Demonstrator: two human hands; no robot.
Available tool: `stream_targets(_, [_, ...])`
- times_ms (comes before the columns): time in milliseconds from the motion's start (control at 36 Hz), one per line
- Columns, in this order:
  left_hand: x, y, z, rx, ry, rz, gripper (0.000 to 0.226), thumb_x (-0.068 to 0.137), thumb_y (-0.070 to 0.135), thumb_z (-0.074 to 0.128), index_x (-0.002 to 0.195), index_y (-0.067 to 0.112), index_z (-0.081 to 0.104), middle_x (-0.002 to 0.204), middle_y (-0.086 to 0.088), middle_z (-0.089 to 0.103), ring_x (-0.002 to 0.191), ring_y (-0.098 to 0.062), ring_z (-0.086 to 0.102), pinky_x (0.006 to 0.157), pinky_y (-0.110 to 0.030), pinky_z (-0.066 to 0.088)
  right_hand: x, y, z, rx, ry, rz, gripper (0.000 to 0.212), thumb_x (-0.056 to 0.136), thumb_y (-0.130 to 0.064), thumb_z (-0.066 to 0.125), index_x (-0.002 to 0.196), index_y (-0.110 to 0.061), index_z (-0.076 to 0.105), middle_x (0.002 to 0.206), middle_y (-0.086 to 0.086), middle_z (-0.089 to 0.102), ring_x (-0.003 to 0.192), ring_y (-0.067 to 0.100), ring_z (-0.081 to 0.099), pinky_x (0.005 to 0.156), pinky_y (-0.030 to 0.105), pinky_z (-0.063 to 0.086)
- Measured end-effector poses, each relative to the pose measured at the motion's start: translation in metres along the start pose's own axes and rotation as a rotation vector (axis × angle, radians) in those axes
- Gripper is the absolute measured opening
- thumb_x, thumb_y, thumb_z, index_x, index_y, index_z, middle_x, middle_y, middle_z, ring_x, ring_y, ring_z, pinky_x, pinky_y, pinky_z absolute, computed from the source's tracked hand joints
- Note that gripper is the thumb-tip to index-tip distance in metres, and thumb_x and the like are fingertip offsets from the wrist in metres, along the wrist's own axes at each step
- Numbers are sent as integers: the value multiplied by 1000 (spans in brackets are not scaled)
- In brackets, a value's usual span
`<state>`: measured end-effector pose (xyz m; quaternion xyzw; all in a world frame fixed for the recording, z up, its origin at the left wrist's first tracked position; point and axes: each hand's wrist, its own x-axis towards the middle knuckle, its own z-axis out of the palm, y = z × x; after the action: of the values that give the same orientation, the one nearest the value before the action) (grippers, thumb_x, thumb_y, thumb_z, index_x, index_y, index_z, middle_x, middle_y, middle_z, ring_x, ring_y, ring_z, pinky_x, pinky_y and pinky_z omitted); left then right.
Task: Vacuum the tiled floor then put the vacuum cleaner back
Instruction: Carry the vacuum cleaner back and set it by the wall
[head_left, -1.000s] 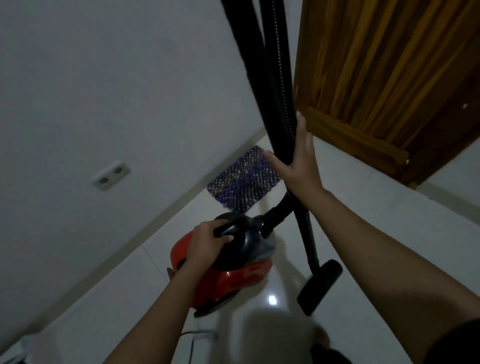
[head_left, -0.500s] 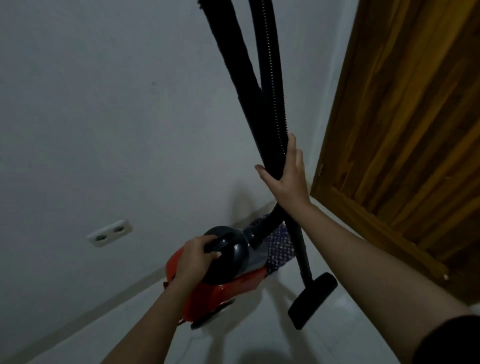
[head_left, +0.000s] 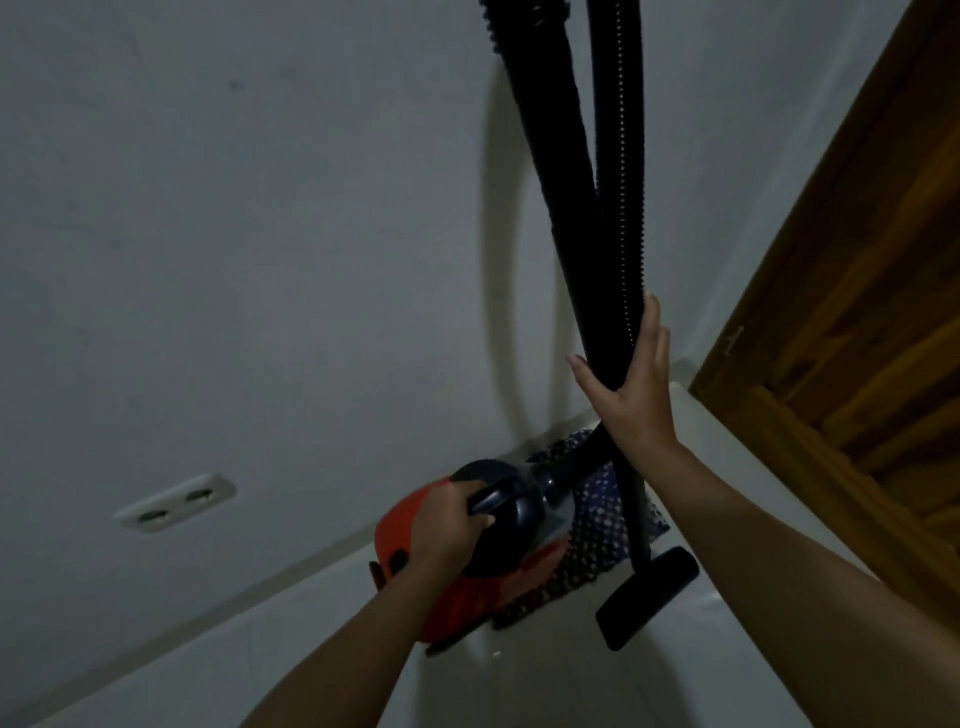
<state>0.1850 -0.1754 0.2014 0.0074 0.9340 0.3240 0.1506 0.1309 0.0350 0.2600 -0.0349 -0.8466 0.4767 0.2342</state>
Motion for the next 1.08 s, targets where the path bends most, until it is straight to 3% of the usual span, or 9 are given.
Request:
stream_targets(139, [57,-18,37,34,44,-7,28,80,18,66,107,23,68,99,-4,73,92,-23,65,74,-38,54,33,59,33,40,-44,-4,92,78,-59,57,150,-36,3,135,-1,33,125,10,33,111,49,33])
stream_targets(306, [124,-51,90,69,136,-45,38,84,22,64,122,22,62,114,-5,70,106,-23,64,81,-28,49,55,139,89,101,-48,-81,91,83,-45,65,148,-33,1,129,-11,26,122,-1,27,113,44,30])
stream_targets(417, [156,-81,130,51,190,-84,37,85,20,65,121,23,63,110,-6,71,101,-23,65,68,-22,39,54,190,121,146,-89,-118,93,84,-37,68,148,-26,1,132,-13,24,121,-12,24,107,21,23])
stream_targets(528, [181,-112,172,56,205,-107,34,84,20,66,118,22,65,101,-9,73,94,-27,67,65,-25,42,50,244,154,198,-80,-119,97,83,-37,70,151,-15,6,130,-36,14,122,-30,12,108,20,19])
stream_targets(583, [194,-131,190,55,210,-104,34,84,19,66,118,19,65,100,-12,73,92,-29,67,67,-29,48,50,259,170,281,-65,-95,97,79,-42,70,151,-15,10,135,-32,20,130,-18,20,112,24,21])
stream_targets(667, [210,-158,208,59,218,-108,40,84,22,67,123,17,61,105,-14,72,96,-31,68,76,-36,55,53,272,188,371,-55,-86,93,76,-40,71,148,-14,18,147,-1,31,139,13,31,117,36,29])
stream_targets(722, [222,-173,222,58,229,-106,43,84,24,67,125,17,60,109,-14,71,100,-30,67,80,-39,55,53,292,201,380,-69,-129,91,77,-39,70,148,-12,20,149,8,31,140,19,31,116,44,30])
stream_targets(972, [256,-227,292,165,231,-50,37,84,21,66,121,20,63,105,-9,74,94,-24,69,73,-27,48,16,401,243,424,-63,-110,86,79,-28,75,147,-16,23,152,-1,27,142,14,27,118,43,27])
stream_targets(1083, [271,-238,299,140,253,-48,37,82,20,68,119,21,66,109,-7,73,100,-23,67,73,-25,46,9,418,252,453,-84,-100,80,81,-25,74,145,-27,26,150,-5,31,140,10,30,117,41,29])
